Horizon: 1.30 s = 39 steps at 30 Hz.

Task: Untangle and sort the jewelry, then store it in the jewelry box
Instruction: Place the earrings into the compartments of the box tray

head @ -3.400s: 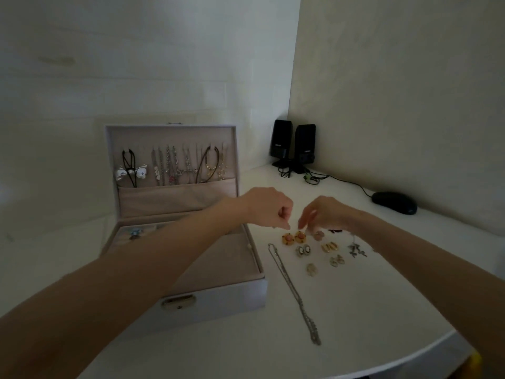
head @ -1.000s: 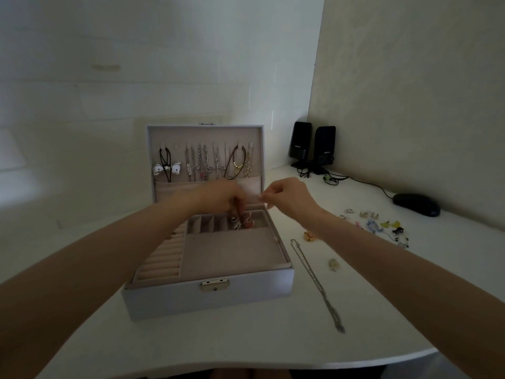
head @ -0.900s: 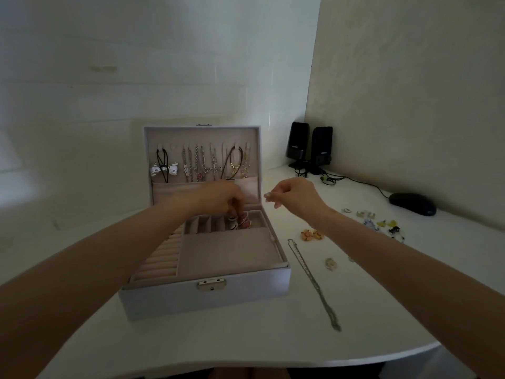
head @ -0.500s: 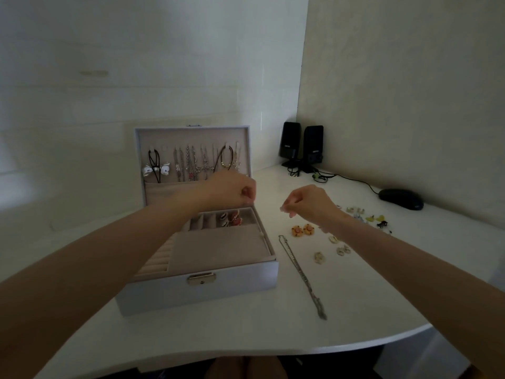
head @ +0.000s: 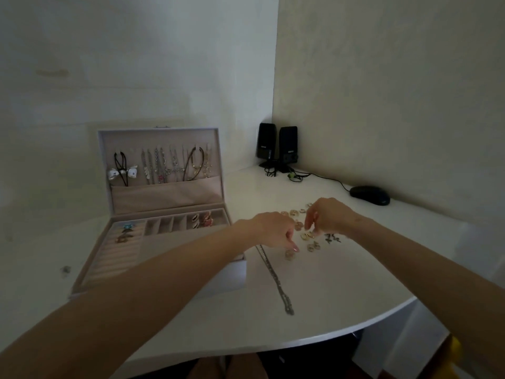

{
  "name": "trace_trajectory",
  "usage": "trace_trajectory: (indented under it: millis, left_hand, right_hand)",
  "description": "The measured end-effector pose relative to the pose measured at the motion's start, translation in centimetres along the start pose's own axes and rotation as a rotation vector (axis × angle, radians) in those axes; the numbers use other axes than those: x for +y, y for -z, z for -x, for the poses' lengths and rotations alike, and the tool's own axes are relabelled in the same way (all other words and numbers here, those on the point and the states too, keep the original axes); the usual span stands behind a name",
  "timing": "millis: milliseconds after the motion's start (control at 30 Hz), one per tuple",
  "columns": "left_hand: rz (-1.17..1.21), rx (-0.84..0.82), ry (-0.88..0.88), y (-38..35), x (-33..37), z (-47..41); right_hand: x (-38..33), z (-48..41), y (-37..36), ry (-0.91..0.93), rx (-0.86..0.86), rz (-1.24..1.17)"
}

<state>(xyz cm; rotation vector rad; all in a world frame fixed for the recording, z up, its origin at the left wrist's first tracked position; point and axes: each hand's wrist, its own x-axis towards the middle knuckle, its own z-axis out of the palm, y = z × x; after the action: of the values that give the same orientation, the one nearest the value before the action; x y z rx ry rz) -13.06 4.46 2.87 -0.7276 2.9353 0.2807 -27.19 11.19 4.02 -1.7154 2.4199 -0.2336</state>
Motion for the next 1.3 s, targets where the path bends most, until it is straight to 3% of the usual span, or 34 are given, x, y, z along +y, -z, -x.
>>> trace_trajectory:
  millis: [233, 433, 600, 700, 833, 1067, 1300]
  left_hand:
    - [0.076, 0.058, 0.006, -0.7, 0.8, -1.4]
    - [0.141, -0.087, 0.049, -0.7, 0.1, -1.9]
    - [0.19, -0.118, 0.025, -0.4, -0.7, -1.8]
    - [0.236, -0.037, 0.062, 0.7, -1.5, -2.4]
    - [0.152, 0.193, 0.222, 2.0, -3.5, -5.4]
    - [0.05, 0.093, 0.303, 0.6, -4.5, -9.9]
    - [0.013, 0.186, 0.211, 0.3, -4.2, -10.4]
  right_hand:
    - [1.7, 0.2, -0.9, 0.007, -0.12, -0.072]
    - [2.0, 0.2, -1.9, 0.091, -0.087, -0.14]
    - [2.1, -0.4, -1.2, 0.073, -0.18, -0.177]
    - [2.3, -1.8, -0.3, 0.038, -0.065, -0.28]
    - [2.3, -5.1, -0.2, 0.046, 0.182, -0.215]
    - [1.7, -9.4, -2.6, 0.036, 0.119, 0.012]
    - [2.0, -9.9, -3.0, 0.085, 0.15, 0.042]
